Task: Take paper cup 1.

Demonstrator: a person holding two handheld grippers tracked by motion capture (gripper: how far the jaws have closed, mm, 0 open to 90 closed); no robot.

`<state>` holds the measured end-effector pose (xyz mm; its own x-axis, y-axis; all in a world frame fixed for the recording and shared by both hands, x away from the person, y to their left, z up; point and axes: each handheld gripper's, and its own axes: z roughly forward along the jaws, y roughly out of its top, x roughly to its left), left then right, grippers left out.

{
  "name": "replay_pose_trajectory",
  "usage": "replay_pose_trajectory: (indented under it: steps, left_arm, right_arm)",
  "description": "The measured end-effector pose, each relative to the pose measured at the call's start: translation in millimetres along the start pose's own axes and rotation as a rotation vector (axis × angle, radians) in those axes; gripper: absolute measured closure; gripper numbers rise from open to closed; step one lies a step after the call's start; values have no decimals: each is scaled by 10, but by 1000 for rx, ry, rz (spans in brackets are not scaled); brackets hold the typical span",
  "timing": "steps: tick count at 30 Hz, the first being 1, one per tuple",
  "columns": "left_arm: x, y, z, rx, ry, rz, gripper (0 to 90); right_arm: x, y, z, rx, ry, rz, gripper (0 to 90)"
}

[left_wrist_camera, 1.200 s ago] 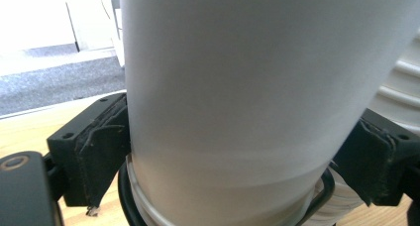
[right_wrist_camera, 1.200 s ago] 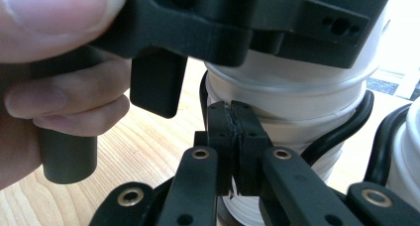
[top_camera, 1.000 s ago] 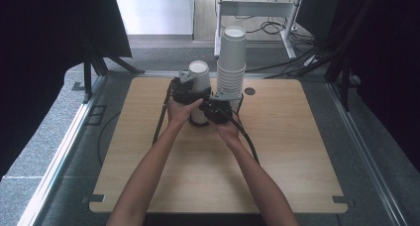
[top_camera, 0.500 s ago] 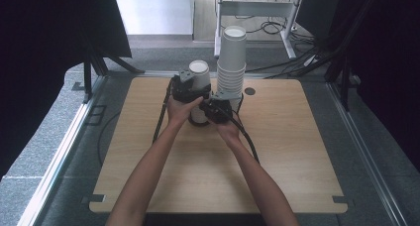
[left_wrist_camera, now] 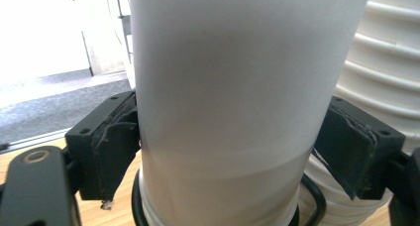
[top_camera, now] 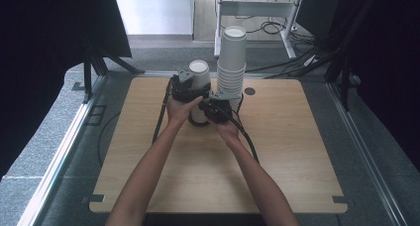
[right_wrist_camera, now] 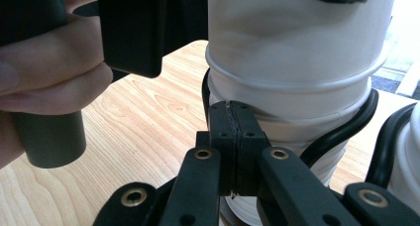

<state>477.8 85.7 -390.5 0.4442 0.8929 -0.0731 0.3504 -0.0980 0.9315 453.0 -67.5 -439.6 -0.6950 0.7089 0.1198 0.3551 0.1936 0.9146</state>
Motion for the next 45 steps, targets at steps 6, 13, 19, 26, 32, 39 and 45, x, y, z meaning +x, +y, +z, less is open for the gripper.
replay_pose_trajectory:
  steps: [6, 13, 19, 26, 32, 39, 45]
  left_arm:
    - [-35, 121, 57, 17, 2, -4, 99]
    - [-27, 160, 56, -23, 20, -45, 169]
    - [-23, 186, 11, -43, 10, -30, 183]
    - [-66, 327, -98, -98, 16, -14, 187]
    - [-93, 484, -188, -130, 3, 9, 186]
    - [-147, 665, -323, -179, -7, 28, 186]
    - [-225, 826, -517, -218, -26, 62, 186]
  right_arm:
    - [9, 4, 2, 0, 3, 1, 894]
    - [2, 1, 2, 2, 4, -7, 894]
    - [-18, -2, -2, 4, 0, -9, 894]
    - [-5, -5, 8, 6, 1, -2, 894]
    - [-15, -5, 20, -8, -5, -18, 894]
    - [-19, -5, 19, 0, 0, -23, 894]
    - [4, -9, 15, 13, 6, -10, 890]
